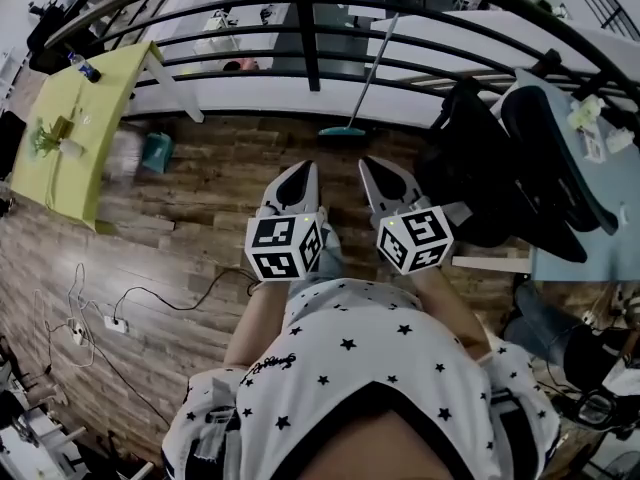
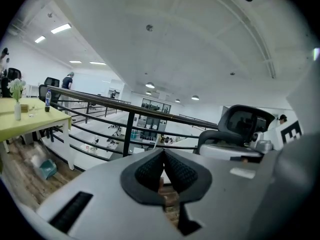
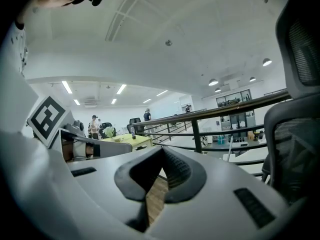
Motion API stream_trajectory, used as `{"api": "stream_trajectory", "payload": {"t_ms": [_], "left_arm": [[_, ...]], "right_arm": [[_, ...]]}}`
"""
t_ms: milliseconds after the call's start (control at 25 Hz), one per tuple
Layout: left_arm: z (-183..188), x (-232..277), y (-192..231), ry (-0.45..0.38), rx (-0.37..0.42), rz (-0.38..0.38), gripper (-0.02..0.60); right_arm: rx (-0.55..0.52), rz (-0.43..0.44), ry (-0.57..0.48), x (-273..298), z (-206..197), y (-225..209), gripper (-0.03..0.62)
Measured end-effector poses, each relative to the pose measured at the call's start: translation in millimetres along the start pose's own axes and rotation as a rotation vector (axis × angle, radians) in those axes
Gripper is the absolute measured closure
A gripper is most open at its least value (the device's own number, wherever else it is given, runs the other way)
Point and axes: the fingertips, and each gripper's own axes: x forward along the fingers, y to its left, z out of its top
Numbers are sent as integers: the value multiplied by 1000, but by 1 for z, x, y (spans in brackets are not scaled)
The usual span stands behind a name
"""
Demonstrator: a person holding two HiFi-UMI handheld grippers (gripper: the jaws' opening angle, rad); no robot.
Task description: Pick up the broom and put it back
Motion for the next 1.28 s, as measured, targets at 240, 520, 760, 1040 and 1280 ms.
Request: {"api": "stream_trajectory", "payload": {"t_ms": [240, 520, 760, 1040, 1280], "left_arm": [[28, 43, 30, 4, -6, -36, 569], [62, 99, 70, 19, -8, -70, 569], [81, 137, 103, 32, 5, -105, 569], [95, 185, 137, 54, 9, -137, 569], [99, 220, 160, 78, 21, -167, 569]], "right_arm": [[-11, -11, 8, 53, 20, -15, 600], [17, -28, 11, 121, 43, -40, 600], [13, -52, 3, 171, 56, -54, 600], [13, -101, -4, 220, 66, -81, 600], [29, -148, -5, 257, 66, -101, 600]]}}
